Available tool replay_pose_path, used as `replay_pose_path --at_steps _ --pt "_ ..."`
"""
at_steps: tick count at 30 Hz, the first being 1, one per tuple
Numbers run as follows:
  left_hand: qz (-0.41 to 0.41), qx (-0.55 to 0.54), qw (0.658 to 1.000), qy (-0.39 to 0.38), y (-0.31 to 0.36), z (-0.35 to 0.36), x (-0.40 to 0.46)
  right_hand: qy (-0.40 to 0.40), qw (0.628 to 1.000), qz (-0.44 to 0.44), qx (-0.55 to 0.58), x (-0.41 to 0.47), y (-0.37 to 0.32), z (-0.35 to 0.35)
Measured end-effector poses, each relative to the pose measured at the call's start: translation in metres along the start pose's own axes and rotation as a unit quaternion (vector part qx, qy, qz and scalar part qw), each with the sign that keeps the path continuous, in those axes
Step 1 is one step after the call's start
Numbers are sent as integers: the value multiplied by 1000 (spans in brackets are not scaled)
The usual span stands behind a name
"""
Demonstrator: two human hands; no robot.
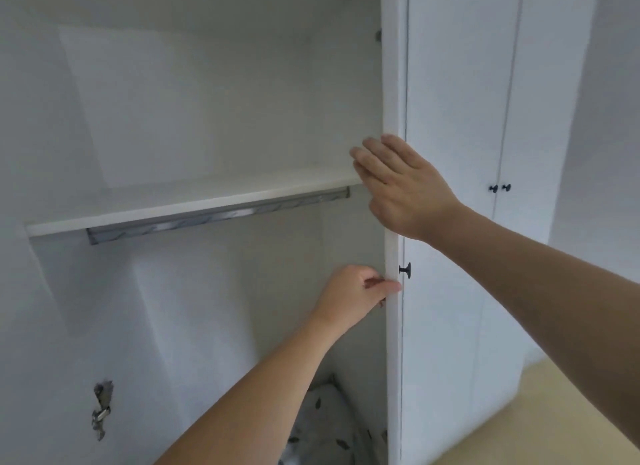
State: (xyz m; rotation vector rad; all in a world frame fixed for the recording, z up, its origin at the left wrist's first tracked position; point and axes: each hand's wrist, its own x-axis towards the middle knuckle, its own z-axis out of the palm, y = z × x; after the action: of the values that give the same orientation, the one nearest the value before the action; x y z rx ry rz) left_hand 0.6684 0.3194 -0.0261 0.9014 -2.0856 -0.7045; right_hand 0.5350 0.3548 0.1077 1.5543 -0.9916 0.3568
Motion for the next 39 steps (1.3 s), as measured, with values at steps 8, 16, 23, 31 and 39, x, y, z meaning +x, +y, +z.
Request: replay_pose_path --at_steps 8,16,23,31,39 --pt "-14 22 996 -84 63 109 53 -99 987 104 -78 -85 77 -11" --pt "5 83 997 -4 101 205 98 -158 970 173 -72 -138 146 13" --pt "-17 70 996 50 116 254 127 -195 962 168 -93 -165 187 32" --pt "128 97 987 8 0 180 136 -240 946 191 -110 -133 125 69" --pt "38 318 947 23 -156 27 108 -263 942 176 107 -50 -29 155"
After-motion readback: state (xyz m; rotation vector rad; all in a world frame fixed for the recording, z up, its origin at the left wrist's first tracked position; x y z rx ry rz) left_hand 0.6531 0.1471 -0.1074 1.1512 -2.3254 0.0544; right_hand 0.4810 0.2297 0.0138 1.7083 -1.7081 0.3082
